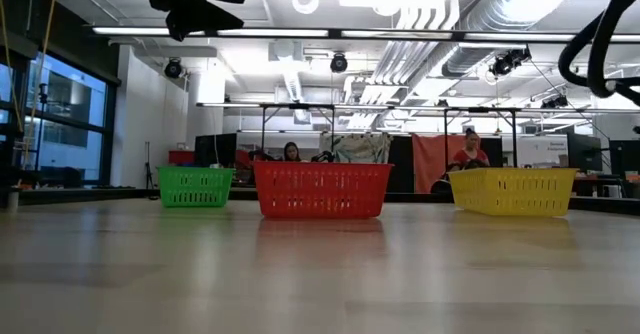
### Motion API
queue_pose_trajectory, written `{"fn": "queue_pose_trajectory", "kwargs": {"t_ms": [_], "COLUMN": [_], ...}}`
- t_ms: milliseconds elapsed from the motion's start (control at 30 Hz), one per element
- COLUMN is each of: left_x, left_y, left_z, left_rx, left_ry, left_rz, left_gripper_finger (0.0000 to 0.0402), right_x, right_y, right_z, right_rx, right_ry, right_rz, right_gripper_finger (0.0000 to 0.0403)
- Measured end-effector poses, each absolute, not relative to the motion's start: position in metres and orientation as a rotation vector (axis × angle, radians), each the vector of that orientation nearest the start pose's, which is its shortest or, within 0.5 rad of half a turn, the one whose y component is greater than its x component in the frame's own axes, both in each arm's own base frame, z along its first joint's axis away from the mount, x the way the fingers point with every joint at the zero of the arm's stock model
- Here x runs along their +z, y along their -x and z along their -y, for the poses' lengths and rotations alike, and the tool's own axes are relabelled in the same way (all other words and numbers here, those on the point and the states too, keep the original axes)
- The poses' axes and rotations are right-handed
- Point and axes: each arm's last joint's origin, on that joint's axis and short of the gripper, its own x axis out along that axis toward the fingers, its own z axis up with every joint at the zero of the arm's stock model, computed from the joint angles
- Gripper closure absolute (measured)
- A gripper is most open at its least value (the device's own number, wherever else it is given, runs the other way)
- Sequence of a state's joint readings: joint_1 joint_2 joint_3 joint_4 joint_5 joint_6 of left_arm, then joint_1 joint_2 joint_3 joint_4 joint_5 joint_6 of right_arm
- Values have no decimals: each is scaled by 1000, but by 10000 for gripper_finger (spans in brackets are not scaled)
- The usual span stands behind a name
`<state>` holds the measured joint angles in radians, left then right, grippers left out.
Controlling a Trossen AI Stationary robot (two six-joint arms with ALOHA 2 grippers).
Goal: Sort Halloween decoration
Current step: Put the black spider toy into the yellow bin
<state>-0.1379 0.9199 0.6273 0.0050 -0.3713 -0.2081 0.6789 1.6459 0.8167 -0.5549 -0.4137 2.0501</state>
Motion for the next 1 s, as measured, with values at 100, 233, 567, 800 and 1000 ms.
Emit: {"fn": "queue_pose_trajectory", "kwargs": {"t_ms": [100,233,567,800,1000], "left_x": [273,272,272,269,268], "left_y": [-202,-202,-202,-201,-201], "left_z": [17,17,17,17,17], "left_rx": [260,260,260,262,264], "left_ry": [130,129,128,120,116], "left_rz": [-262,-265,-271,-299,-312], "left_gripper_finger": [163,163,163,163,163], "right_x": [131,129,129,143,167], "right_y": [-201,-199,-196,-200,-210], "right_z": [-177,-176,-174,-175,-192], "right_rx": [-869,-899,-888,-785,-716], "right_ry": [-1302,-1283,-1224,-1167,-1198], "right_rz": [-1682,-1688,-1707,-1716,-1712], "right_gripper_finger": [226,226,226,226,226]}}
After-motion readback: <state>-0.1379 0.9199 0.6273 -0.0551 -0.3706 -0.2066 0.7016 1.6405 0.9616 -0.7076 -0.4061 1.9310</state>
